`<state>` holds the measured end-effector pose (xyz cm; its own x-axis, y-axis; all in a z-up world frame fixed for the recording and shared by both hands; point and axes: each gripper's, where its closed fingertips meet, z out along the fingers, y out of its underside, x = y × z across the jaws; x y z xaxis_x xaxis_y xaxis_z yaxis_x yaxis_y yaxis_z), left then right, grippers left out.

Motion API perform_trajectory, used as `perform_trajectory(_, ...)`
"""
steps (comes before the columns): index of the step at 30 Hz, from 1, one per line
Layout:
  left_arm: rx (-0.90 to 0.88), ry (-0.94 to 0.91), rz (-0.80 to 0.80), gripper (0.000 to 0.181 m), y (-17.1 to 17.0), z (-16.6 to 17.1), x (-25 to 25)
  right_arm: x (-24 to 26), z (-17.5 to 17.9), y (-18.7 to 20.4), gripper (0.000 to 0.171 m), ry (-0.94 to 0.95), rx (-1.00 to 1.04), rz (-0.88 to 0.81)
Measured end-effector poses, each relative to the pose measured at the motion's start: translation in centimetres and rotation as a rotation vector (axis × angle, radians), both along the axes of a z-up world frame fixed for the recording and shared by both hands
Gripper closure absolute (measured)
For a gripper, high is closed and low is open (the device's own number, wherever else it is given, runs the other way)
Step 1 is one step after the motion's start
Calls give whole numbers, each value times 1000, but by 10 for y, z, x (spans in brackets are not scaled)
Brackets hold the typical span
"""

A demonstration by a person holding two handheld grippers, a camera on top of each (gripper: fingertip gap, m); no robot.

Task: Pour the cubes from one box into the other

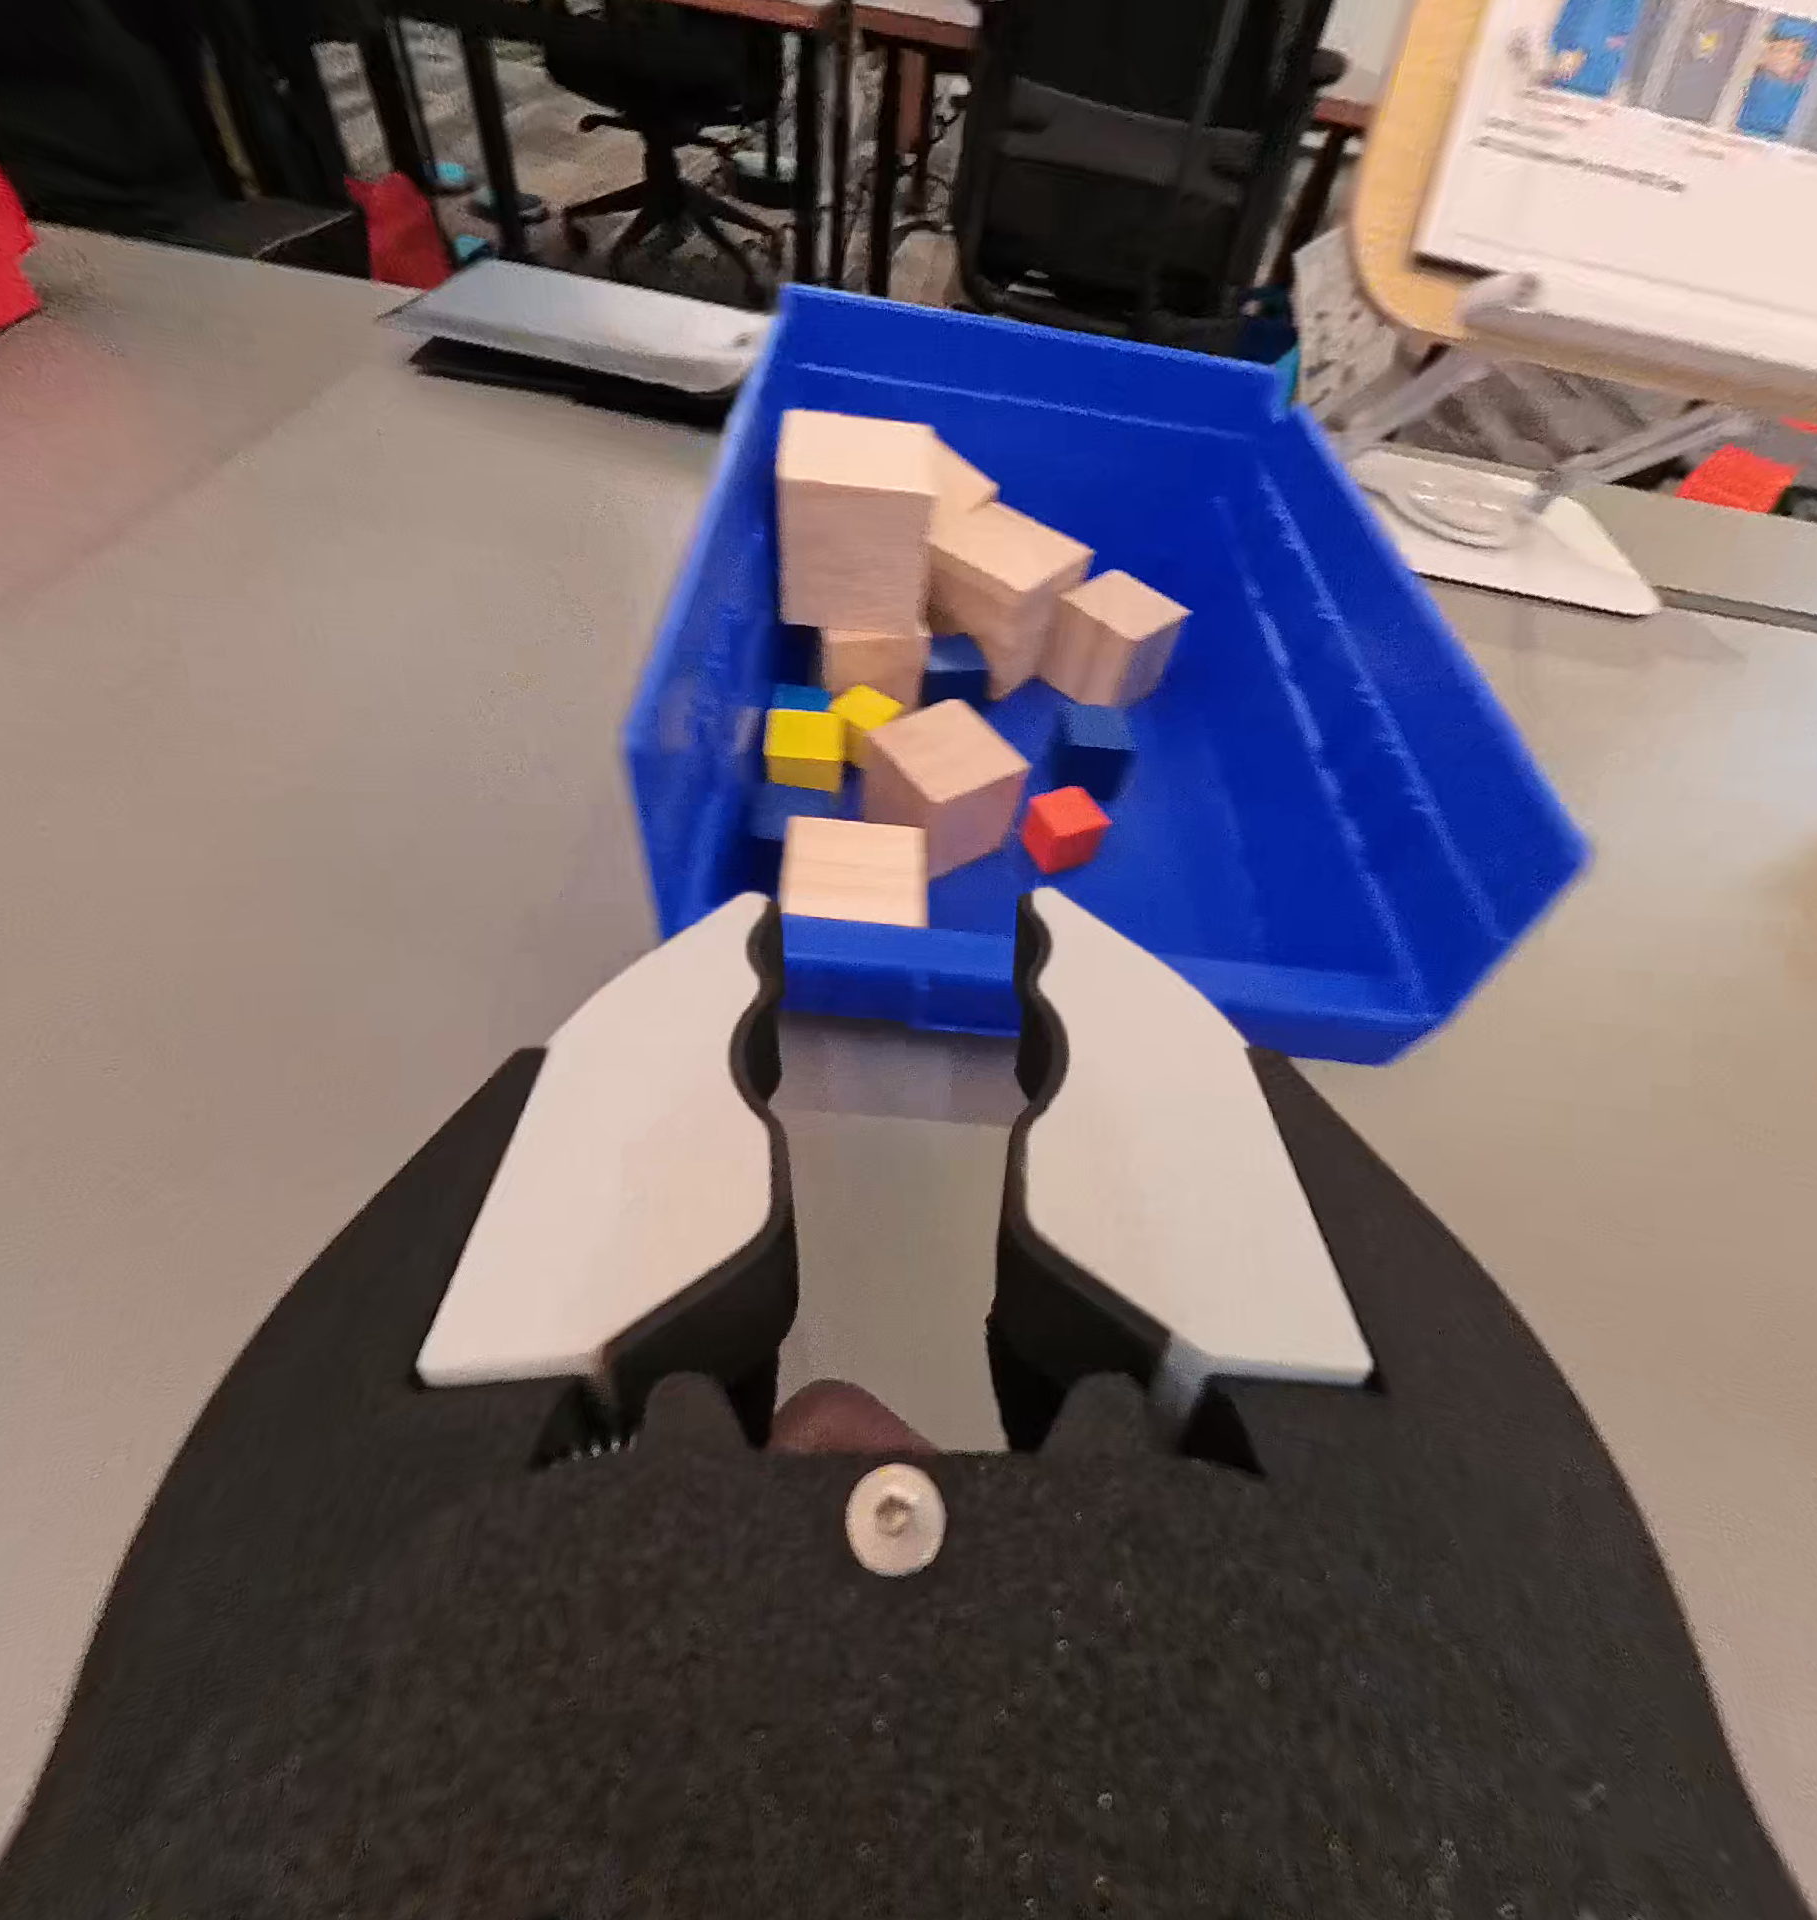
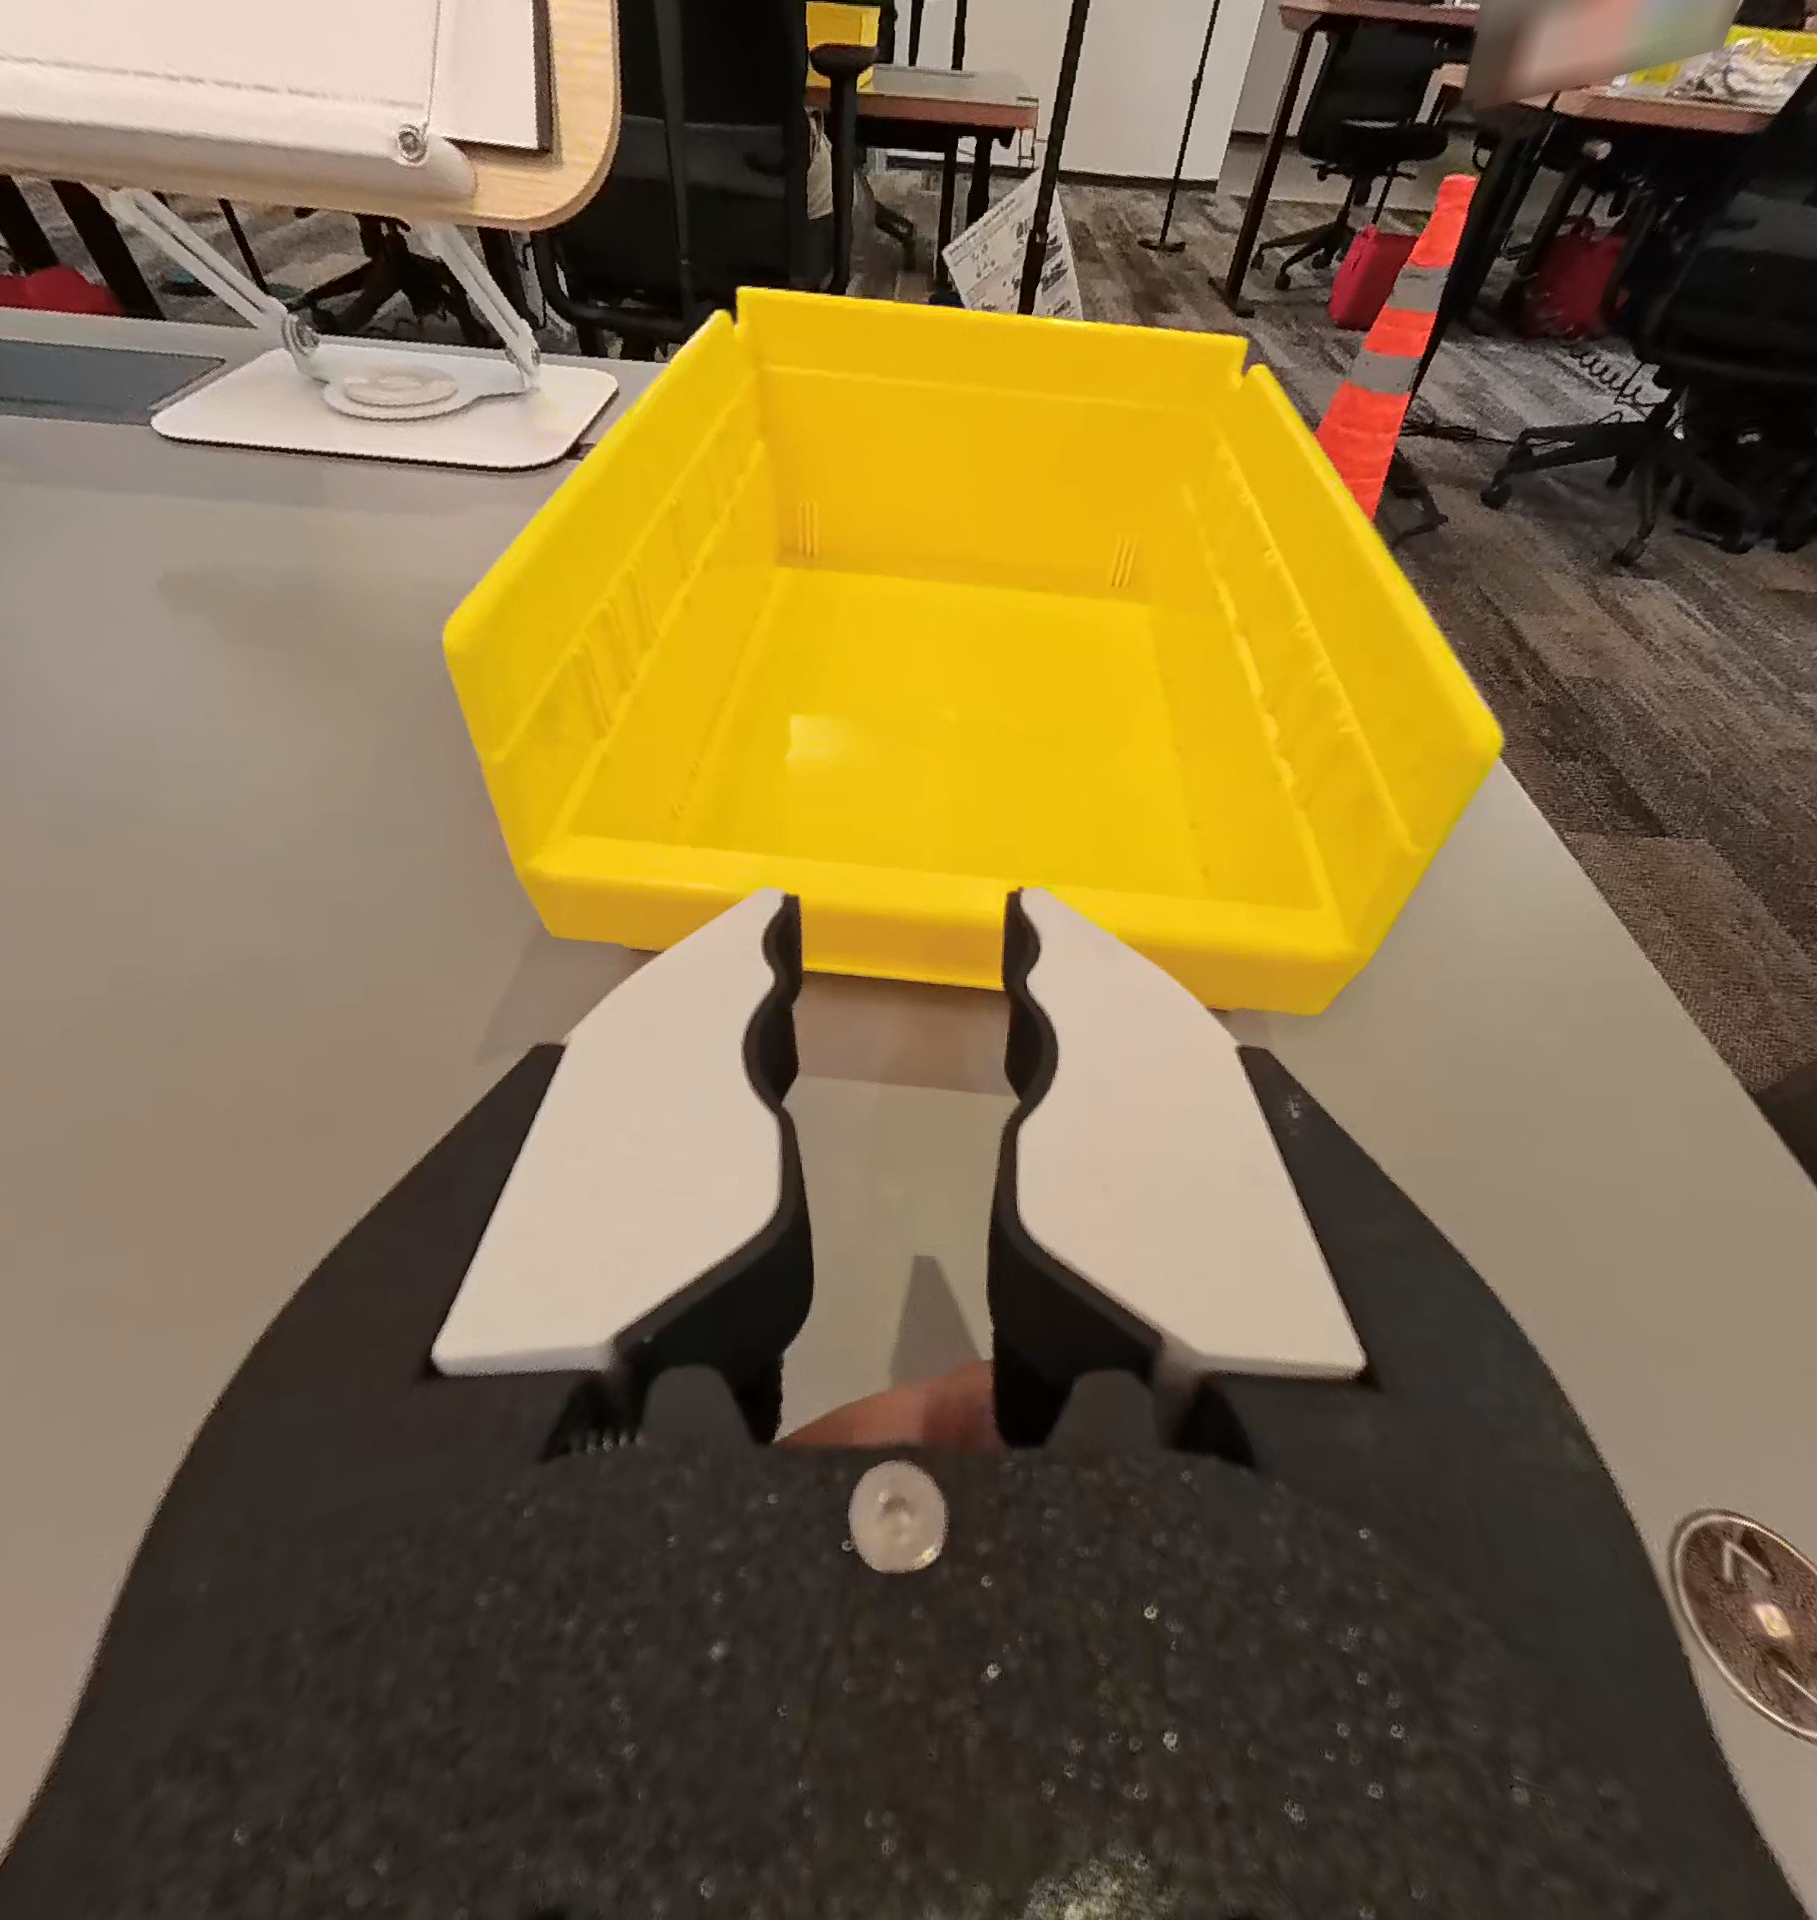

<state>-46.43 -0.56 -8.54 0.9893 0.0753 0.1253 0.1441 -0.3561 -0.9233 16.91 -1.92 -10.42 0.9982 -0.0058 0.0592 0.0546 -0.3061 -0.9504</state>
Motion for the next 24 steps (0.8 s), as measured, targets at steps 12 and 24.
perform_trajectory(12, -122, 49, -90, 177, 65, -42, -57, -50, -3, 1, 135, -65, -41, 160)
perform_trajectory(24, -129, 163, -275, 177, 54, -43, -11, -260, 87, 84, 132, -244, -340, 860)
